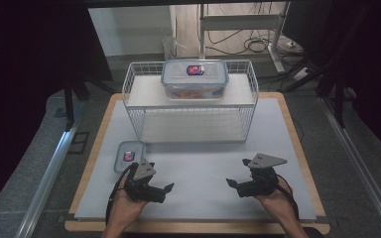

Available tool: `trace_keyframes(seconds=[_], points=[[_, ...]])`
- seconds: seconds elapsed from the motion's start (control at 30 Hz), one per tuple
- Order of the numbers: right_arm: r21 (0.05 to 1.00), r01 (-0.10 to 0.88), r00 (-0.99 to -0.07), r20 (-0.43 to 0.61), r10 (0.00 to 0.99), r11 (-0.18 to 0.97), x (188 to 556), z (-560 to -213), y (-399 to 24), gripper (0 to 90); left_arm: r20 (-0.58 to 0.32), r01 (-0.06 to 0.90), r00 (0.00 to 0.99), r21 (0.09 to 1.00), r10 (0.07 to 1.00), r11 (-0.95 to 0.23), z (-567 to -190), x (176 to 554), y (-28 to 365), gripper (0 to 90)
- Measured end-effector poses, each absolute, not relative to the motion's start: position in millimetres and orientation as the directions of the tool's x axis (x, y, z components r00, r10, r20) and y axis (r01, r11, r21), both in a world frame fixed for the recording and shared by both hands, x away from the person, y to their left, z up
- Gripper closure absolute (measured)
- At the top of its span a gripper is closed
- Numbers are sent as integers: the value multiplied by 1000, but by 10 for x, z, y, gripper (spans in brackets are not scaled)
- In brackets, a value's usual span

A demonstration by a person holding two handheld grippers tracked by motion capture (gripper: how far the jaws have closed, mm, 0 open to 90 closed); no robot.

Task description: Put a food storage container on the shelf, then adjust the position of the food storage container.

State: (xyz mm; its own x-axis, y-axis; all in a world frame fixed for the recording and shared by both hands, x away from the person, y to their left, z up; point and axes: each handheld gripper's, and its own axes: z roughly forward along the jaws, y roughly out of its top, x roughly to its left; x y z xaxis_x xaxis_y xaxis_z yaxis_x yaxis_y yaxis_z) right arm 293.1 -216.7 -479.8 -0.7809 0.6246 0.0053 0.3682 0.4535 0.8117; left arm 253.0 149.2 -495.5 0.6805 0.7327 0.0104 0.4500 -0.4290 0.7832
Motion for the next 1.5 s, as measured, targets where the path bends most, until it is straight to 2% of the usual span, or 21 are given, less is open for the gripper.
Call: trace_keyframes(seconds=[0.2,0.47,0.67,0.73,0.83,1.0,1.13,1.23,1.5], points=[[787,382,-778,-8,628,484,2927,-4912,-2207,93,7,464,689,764,725,-448,-4996,2543,1439,47],[785,386,-775,-10,632,485,2958,-4927,-2225,94,-14,484,672,765,741,-424,-4971,2599,1563,75],[783,398,-765,-5,644,478,2989,-4938,-2265,93,0,526,617,744,787,-412,-4928,2702,1698,91],[780,399,-765,-6,644,482,2991,-4947,-2258,94,5,546,572,743,820,-386,-4893,2737,1783,152],[775,399,-769,-8,639,490,2990,-4959,-2244,95,37,554,514,748,857,-365,-4836,2772,1952,294],[770,398,-775,-9,632,498,2988,-4965,-2228,98,-18,599,407,760,913,-251,-4765,2849,2345,646],[764,401,-776,-10,630,506,2989,-4979,-2219,100,-31,614,334,765,942,-193,-4775,2903,2645,852],[760,400,-781,-9,624,512,2992,-4992,-2208,102,-41,631,281,761,959,-152,-4835,2963,2832,900],[751,401,-790,-5,613,524,2992,-5017,-2159,105,-114,707,226,702,967,-83,-5187,3207,3024,900]])
